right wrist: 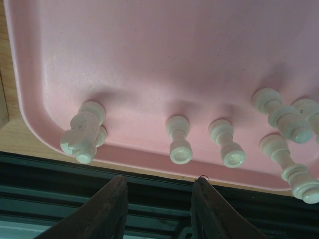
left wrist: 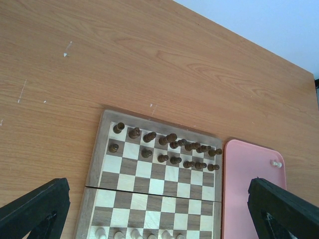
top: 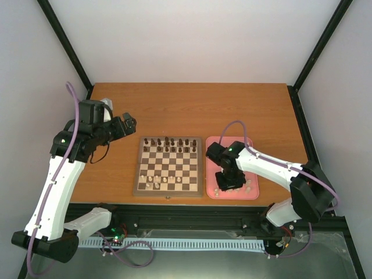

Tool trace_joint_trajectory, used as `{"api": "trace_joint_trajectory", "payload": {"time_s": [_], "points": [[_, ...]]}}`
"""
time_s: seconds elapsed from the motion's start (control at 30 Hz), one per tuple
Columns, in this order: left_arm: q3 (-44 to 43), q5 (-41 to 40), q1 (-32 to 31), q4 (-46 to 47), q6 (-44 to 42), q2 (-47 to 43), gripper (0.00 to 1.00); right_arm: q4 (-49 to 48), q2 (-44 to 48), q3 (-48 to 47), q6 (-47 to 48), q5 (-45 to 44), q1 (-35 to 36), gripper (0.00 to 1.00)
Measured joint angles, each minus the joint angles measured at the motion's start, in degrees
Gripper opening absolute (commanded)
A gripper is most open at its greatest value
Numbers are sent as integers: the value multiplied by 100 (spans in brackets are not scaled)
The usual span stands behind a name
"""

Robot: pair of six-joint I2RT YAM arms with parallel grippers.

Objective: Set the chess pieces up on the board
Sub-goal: Pick up the chess piece from the storage box.

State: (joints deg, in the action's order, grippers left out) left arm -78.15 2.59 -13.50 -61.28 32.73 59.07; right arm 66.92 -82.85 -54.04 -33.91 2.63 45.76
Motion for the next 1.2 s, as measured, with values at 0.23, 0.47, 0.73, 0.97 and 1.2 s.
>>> {"api": "trace_joint_trajectory", "payload": {"time_s": [0.23, 0.47, 0.73, 0.97, 1.2], "points": [[7, -2, 0, 0, 0, 0, 100, -129, -173, 37, 24, -24, -129, 37], [90, -2, 0, 22, 2, 0, 100, -234, -345, 57, 144, -24, -273, 37], [120, -4, 0, 42, 2, 2, 100, -378, -433, 101, 240, -22, -343, 37], [166, -7, 0, 92, 2, 13, 100, -398, -457, 166, 317, -20, -413, 37], [175, -17, 0, 127, 4, 13, 100, -483, -535, 181, 374, 4, -437, 36]]}}
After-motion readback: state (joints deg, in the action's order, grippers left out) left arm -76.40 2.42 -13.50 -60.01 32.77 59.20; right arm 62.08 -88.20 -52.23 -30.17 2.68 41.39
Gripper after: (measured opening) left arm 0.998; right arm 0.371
